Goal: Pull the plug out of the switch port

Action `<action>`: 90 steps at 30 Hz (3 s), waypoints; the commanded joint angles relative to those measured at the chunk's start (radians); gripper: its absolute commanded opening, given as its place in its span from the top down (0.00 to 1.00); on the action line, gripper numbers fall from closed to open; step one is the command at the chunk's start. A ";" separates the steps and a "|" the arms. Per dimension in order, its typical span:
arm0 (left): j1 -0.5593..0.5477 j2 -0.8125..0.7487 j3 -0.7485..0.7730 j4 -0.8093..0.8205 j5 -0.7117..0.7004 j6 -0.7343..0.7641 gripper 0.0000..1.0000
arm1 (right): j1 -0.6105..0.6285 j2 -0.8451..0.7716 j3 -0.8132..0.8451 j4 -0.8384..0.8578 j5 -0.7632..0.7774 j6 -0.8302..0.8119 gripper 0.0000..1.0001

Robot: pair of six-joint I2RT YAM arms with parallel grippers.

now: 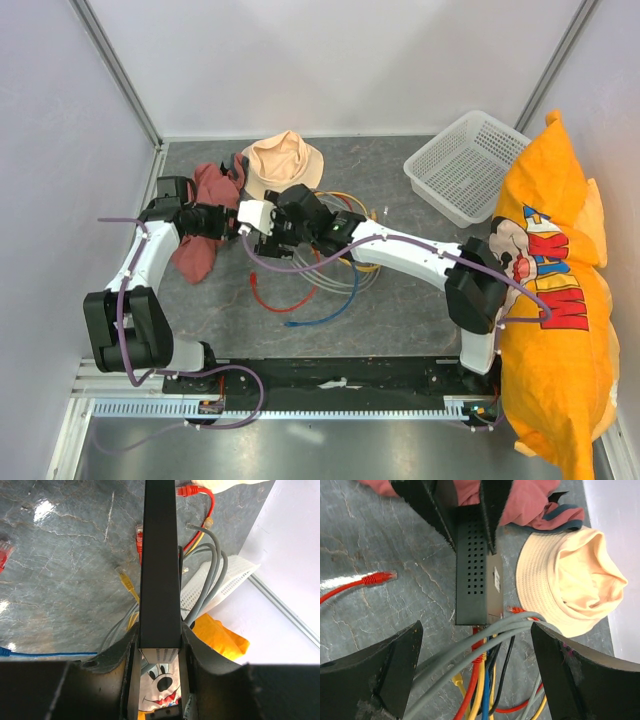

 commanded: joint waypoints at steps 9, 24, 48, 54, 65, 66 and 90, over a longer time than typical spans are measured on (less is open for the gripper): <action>-0.005 -0.041 0.041 0.018 0.064 -0.047 0.98 | -0.050 0.122 0.092 0.042 -0.011 -0.021 0.26; -0.003 -0.010 0.006 0.263 0.153 0.119 0.48 | -0.216 0.092 0.218 -0.192 -0.255 -0.008 0.94; -0.240 -0.205 -0.402 1.086 0.589 1.665 0.24 | -0.434 0.092 0.454 -0.878 -0.737 -0.150 0.92; -0.341 -0.130 -0.446 1.253 0.549 1.625 0.25 | -0.435 0.092 0.469 -0.889 -0.818 -0.141 0.92; -0.330 -0.038 -0.409 1.414 0.474 1.484 0.27 | -0.435 0.070 0.473 -0.930 -0.786 -0.171 0.92; -0.330 -0.036 -0.407 1.402 0.475 1.491 0.27 | -0.435 0.067 0.468 -0.933 -0.786 -0.173 0.92; -0.364 0.182 -0.062 0.861 0.727 1.214 0.98 | -0.428 0.164 0.581 -0.933 -0.771 -0.125 0.43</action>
